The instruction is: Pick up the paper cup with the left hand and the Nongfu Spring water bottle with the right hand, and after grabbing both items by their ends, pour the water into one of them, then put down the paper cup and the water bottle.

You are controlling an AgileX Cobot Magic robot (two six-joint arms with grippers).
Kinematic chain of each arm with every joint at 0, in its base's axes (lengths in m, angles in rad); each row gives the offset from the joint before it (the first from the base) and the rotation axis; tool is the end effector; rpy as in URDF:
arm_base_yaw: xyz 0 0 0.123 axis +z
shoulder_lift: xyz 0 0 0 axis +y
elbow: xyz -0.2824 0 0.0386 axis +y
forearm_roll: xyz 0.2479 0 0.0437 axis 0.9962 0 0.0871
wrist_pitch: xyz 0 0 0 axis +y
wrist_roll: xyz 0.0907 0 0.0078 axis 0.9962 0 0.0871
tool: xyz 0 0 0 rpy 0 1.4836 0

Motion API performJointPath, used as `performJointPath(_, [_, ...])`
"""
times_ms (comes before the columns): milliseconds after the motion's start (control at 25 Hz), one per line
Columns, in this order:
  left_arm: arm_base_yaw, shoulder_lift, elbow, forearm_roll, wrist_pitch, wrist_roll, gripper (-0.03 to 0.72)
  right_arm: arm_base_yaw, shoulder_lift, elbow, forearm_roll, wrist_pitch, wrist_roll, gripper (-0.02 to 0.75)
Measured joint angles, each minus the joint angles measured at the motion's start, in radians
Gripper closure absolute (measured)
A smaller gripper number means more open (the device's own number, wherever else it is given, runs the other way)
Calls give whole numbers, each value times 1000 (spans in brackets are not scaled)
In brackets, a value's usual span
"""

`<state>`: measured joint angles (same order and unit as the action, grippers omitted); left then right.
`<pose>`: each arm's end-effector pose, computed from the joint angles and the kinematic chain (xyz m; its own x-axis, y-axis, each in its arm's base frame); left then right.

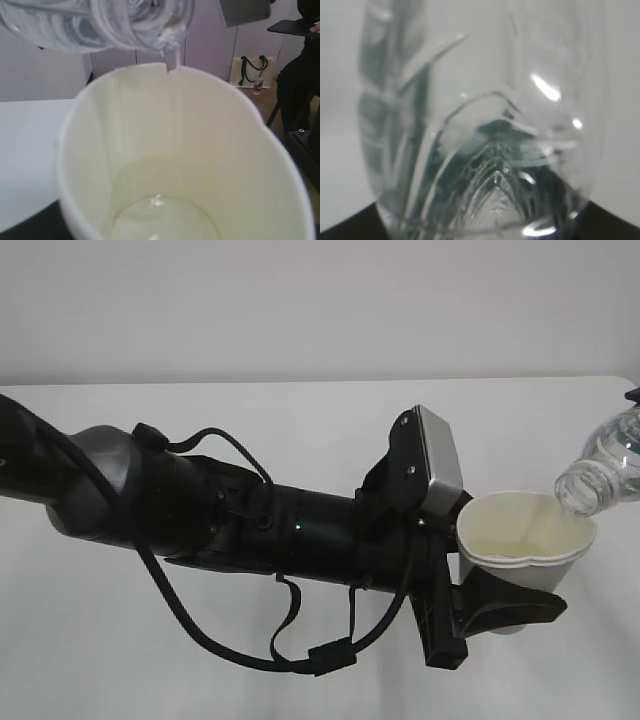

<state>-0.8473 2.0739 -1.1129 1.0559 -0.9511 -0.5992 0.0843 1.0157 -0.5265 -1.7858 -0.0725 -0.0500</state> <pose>0.2230 -0.3497 0.1564 0.0213 0.1869 -0.9822 0.9965 -0.0833 0.0058 0.2051 0.0237 0.2686 0.2493 -0.9449 0.2122 -0.3509 -0.2924 -0.8896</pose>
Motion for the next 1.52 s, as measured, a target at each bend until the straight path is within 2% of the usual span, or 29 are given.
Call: performJointPath(1520, [0, 0, 0, 0, 0, 0, 265, 0, 0, 0, -19, 2, 0, 337])
